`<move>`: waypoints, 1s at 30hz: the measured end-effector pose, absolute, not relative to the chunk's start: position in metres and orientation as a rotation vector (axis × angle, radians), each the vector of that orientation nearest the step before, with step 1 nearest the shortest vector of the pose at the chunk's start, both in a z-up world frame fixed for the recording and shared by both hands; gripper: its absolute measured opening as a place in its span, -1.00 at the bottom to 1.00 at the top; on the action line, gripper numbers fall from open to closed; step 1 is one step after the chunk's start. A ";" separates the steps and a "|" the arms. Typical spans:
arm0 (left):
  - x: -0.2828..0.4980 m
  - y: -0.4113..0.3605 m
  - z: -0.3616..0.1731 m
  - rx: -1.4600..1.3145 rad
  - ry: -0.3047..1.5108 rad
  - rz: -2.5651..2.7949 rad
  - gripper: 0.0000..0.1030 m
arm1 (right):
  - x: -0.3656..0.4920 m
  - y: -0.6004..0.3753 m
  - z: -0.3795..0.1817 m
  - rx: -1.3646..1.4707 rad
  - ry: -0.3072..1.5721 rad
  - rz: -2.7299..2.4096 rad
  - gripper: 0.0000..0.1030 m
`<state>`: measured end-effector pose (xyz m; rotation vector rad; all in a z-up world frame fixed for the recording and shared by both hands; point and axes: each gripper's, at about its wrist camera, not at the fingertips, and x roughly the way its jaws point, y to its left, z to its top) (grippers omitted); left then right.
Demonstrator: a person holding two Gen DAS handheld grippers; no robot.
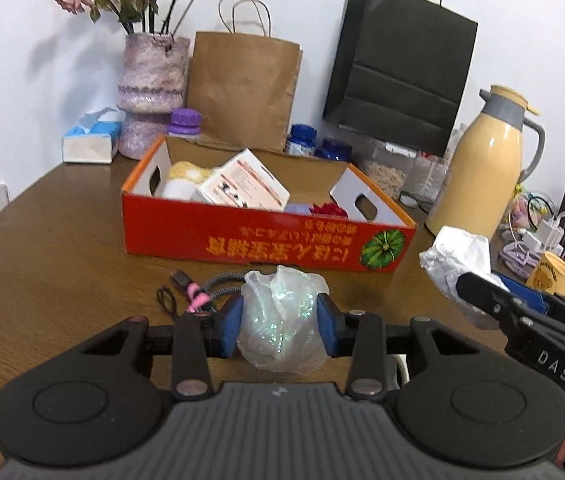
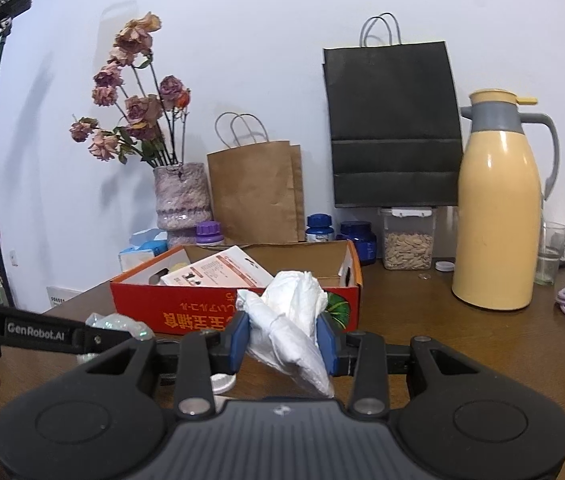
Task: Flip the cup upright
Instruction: 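Carry the plastic bag and white cloth over the red box with both grippers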
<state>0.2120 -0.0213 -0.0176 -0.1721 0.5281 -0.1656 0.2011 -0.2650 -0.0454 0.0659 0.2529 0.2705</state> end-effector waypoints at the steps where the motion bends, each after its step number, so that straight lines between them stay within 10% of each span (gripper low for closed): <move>1: 0.212 -0.020 -0.015 -0.172 0.523 -0.163 -0.23 | 0.202 -0.263 -0.044 0.062 0.252 0.276 -0.30; 30: 0.291 -0.001 0.050 -0.266 0.385 -0.123 -0.24 | 0.285 -0.230 0.046 0.070 0.112 0.299 -0.29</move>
